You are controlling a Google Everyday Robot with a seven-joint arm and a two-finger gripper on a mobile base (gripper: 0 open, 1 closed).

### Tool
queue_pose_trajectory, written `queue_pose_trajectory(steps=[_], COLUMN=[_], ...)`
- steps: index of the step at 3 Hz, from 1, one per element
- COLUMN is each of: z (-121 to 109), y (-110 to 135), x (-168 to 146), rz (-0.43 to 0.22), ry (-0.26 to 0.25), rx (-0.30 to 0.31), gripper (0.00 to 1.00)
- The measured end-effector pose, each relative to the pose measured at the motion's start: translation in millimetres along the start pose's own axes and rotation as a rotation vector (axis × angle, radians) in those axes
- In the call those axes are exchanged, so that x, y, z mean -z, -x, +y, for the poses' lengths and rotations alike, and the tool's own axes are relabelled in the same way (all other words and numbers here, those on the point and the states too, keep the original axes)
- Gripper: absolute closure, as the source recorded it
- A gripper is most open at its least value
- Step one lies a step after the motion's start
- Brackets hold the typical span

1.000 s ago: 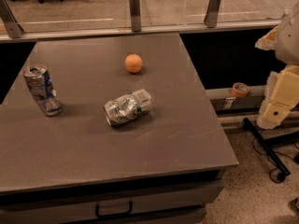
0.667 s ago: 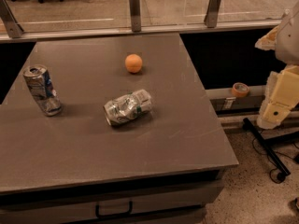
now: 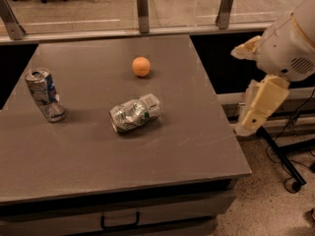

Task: Move 7up can near orange

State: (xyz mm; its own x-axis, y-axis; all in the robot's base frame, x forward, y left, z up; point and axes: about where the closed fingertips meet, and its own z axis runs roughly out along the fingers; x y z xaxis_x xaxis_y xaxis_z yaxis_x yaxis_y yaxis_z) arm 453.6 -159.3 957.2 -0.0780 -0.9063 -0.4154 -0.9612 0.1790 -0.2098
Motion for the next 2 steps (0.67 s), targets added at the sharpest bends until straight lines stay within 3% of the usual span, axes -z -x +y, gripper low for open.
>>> queue_pose_trajectory(steps=[2], z=[2.1], y=[49.3], x=[-63.1], rz=[-0.319], ry=[0.065], rx=[0.094], gripper=[0.00])
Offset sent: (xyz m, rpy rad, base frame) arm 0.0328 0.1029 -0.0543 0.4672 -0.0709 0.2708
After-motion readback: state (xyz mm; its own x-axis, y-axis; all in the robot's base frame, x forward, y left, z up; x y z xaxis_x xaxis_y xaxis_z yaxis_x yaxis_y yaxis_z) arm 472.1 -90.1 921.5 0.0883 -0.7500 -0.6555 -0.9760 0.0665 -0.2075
